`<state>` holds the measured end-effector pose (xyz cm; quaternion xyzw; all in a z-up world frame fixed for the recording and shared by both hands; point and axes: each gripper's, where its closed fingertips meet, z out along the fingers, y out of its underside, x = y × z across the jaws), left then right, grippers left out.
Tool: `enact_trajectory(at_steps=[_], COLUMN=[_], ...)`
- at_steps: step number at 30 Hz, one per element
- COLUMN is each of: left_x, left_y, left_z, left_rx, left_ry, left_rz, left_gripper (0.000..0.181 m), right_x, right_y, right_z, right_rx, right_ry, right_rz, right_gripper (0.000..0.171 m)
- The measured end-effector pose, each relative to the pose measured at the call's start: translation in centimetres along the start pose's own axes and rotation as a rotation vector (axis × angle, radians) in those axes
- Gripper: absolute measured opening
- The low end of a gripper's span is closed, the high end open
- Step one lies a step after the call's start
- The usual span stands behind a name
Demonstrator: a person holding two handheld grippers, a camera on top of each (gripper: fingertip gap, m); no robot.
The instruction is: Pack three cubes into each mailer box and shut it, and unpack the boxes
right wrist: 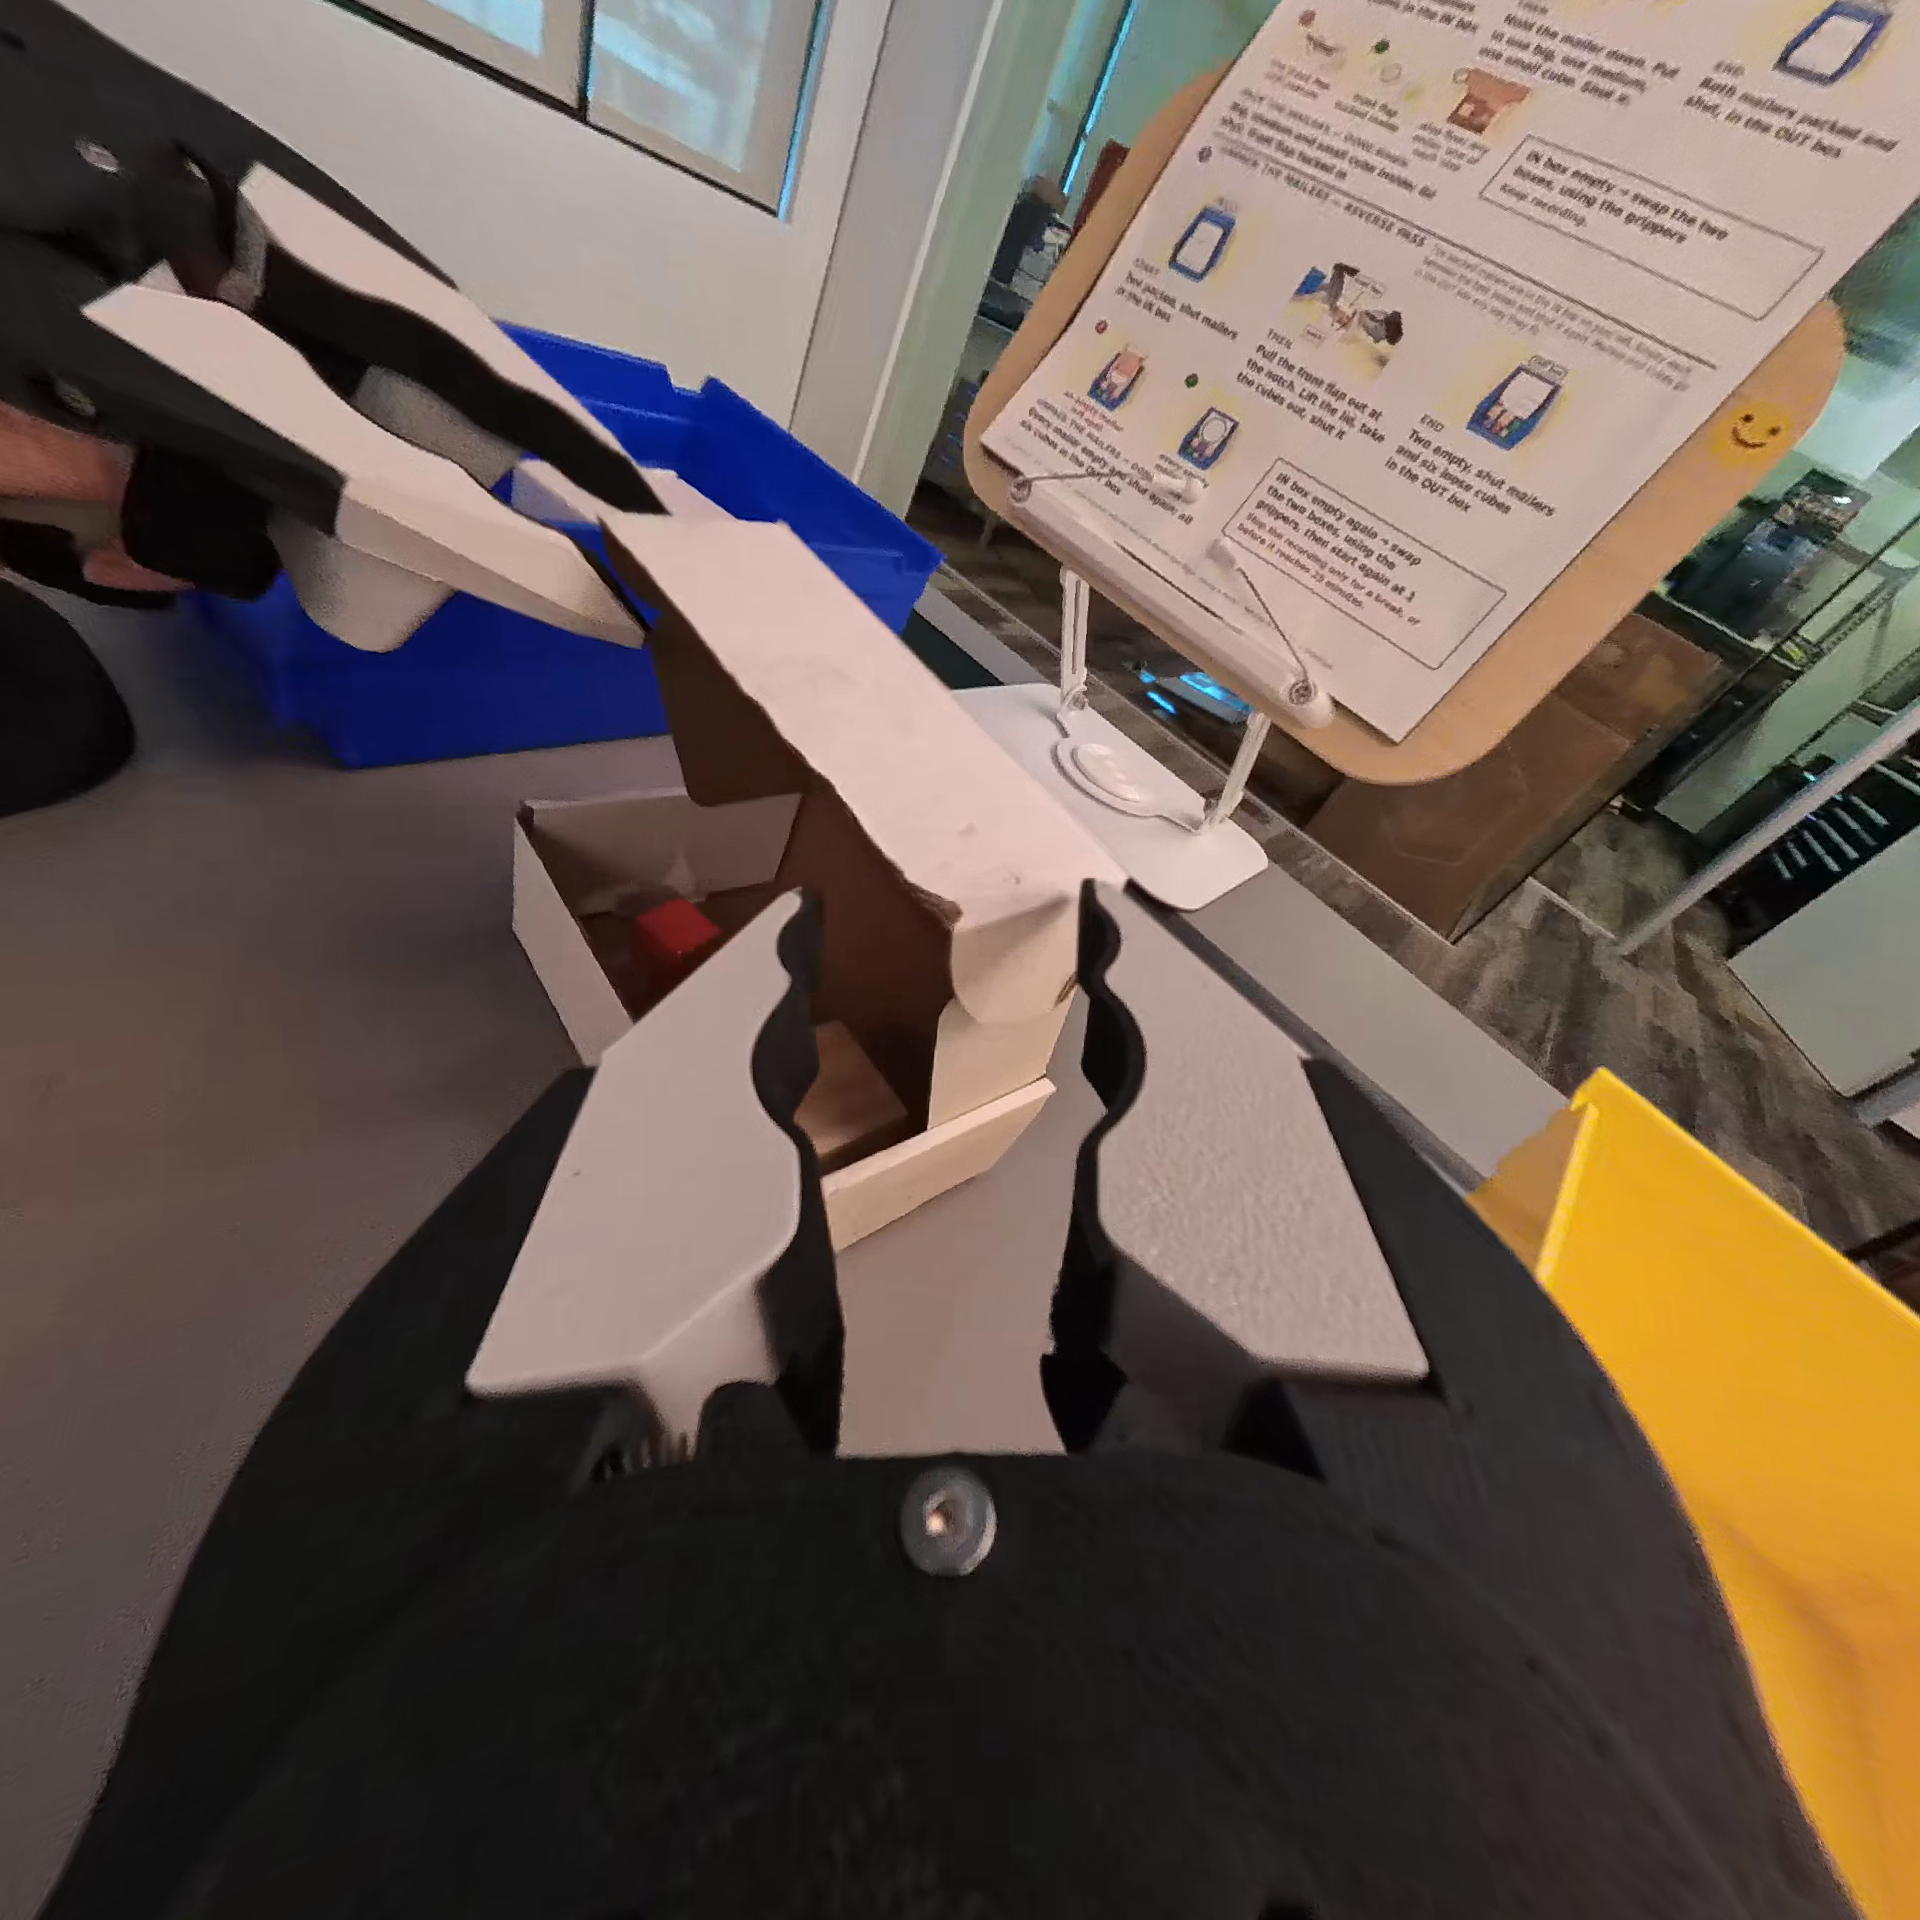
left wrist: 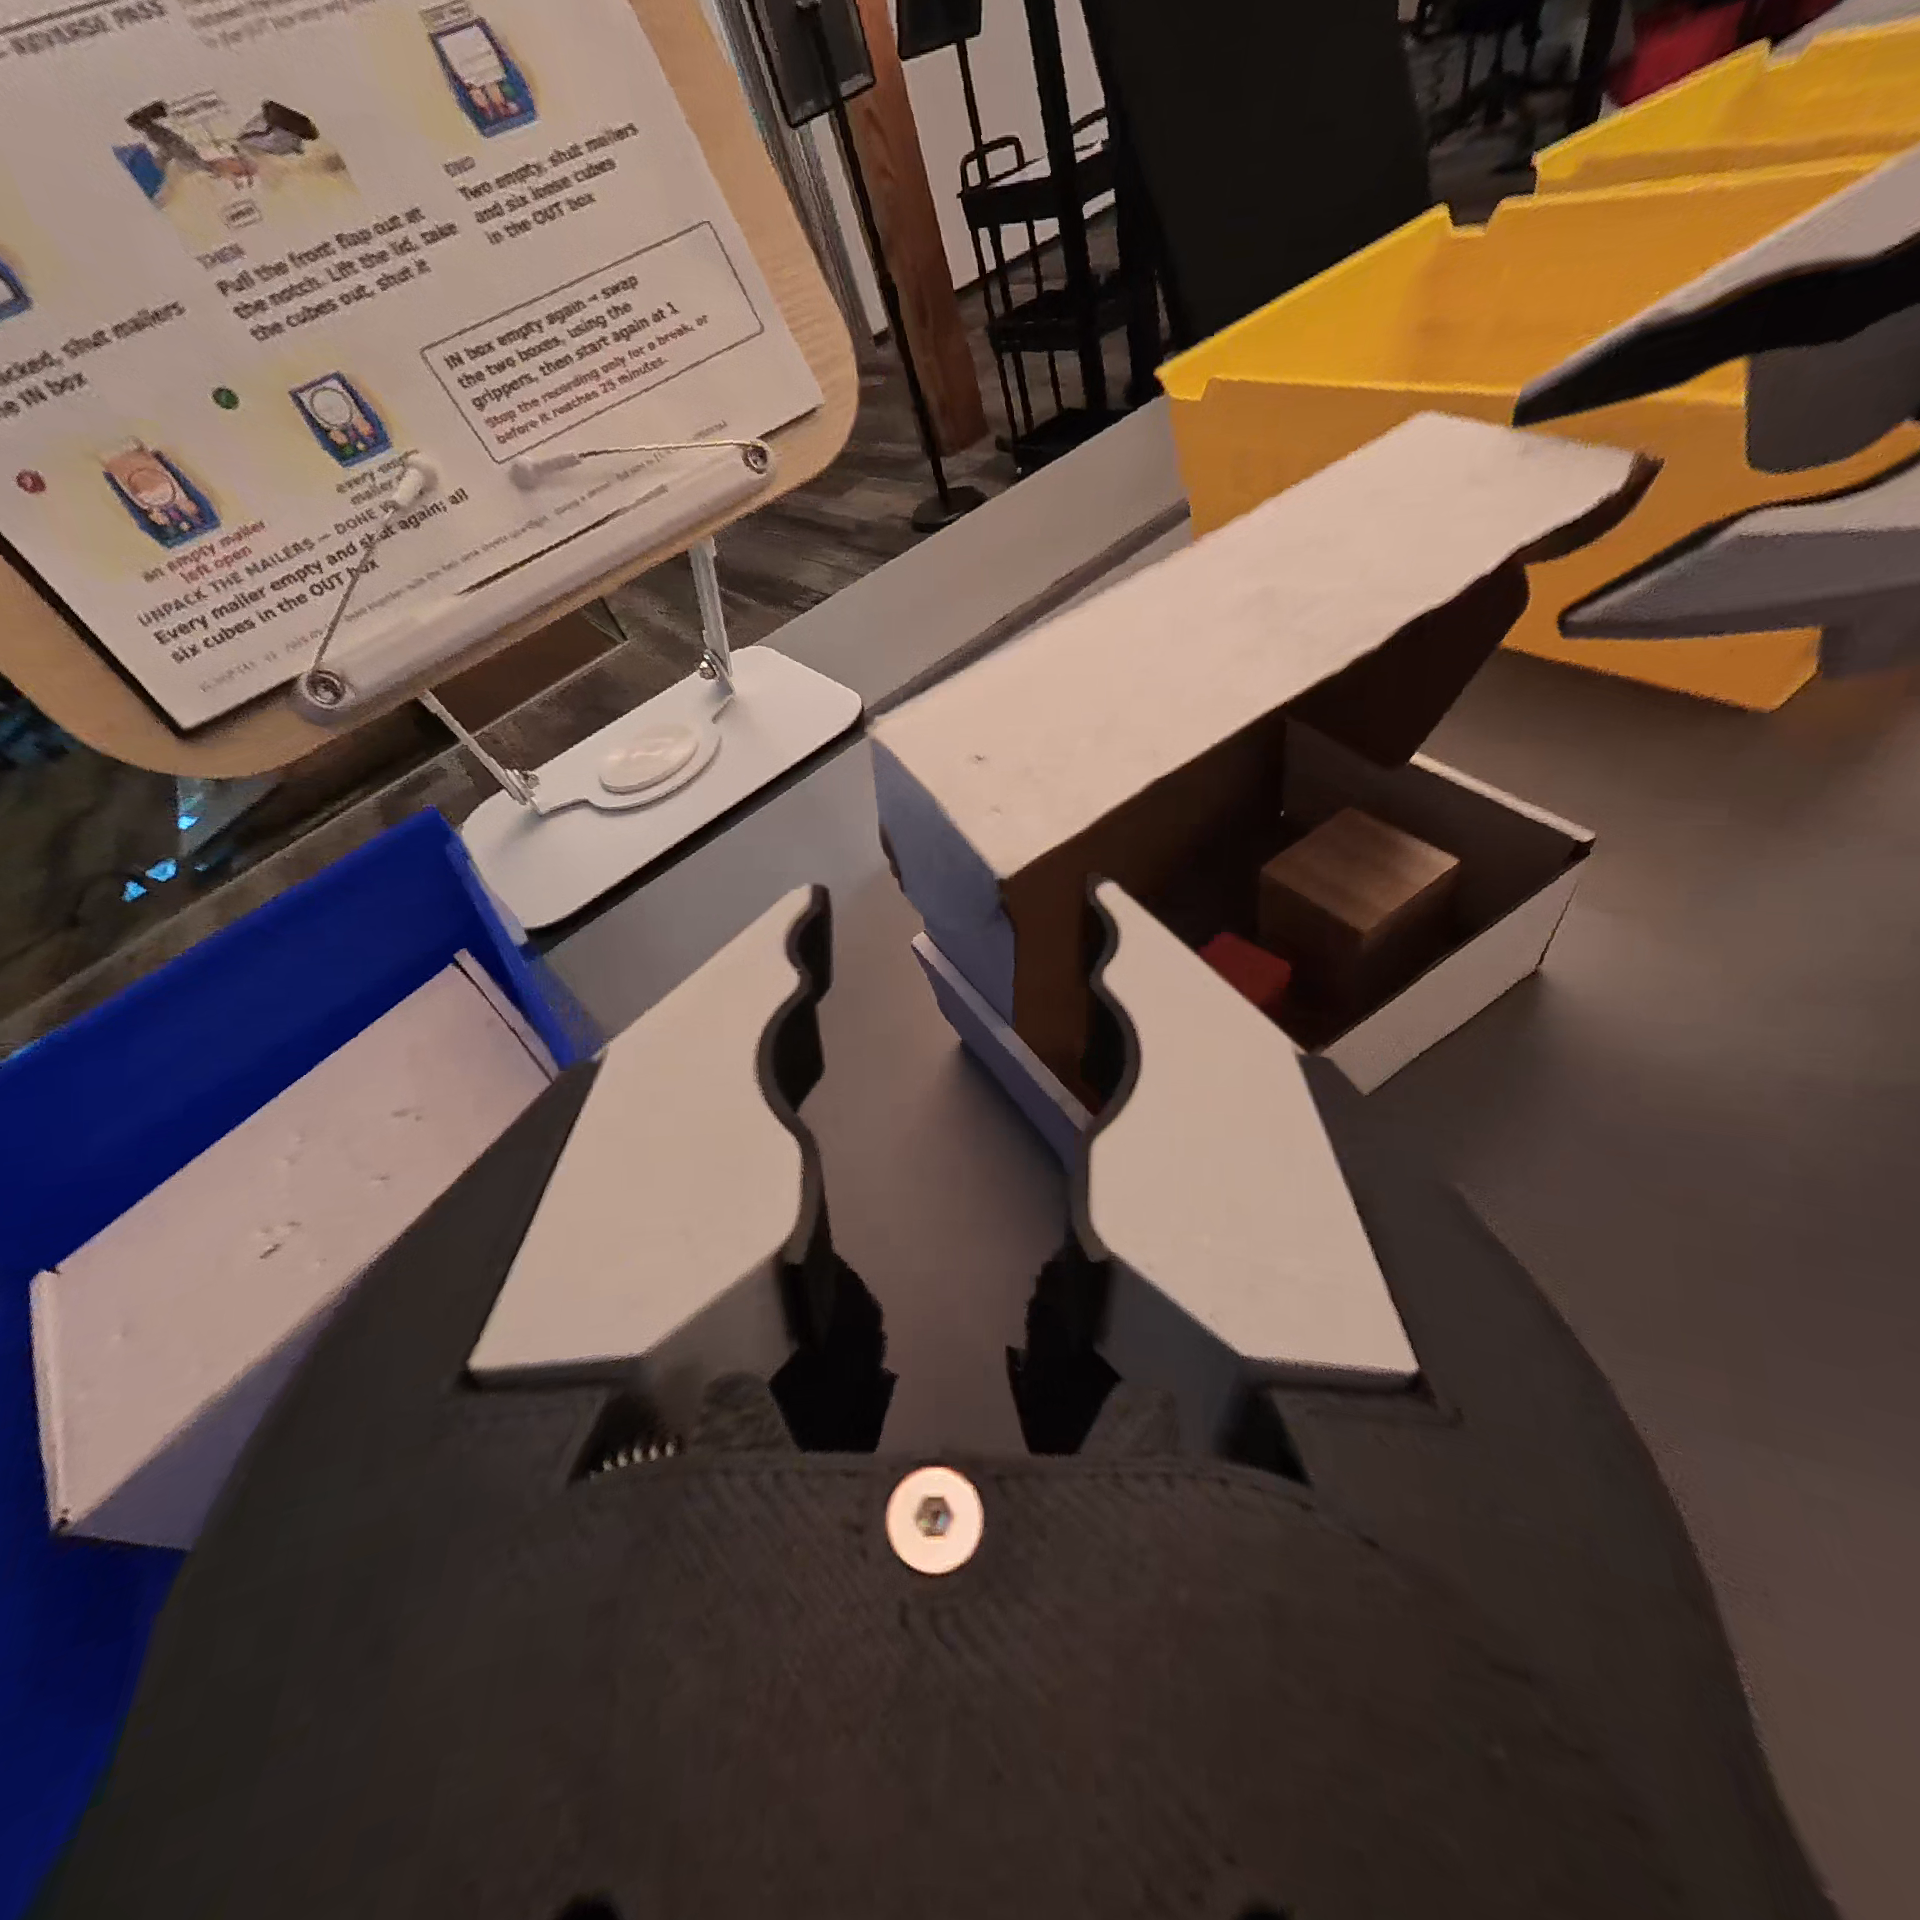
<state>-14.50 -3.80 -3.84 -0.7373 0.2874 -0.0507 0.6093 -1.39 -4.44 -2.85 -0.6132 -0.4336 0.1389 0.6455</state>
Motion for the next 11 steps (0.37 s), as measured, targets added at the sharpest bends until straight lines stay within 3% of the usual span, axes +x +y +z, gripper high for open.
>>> enact_trajectory(at_steps=[4,11], left_x=[1.1,2.1], left_y=[0.5,1.0], left_z=[0.4,-0.3], left_rx=[-0.023,-0.102], left_ry=[0.014,0.031], left_rz=[0.059,0.068], left_gripper=[0.02,0.009], right_x=[0.0,-0.9], right_y=[0.2,0.7], right_z=[0.0,-1.4], right_rx=[-0.003,-0.027], right_ry=[0.024,-0.028], right_rz=[0.017,0.157], right_gripper=[0.036,0.032])
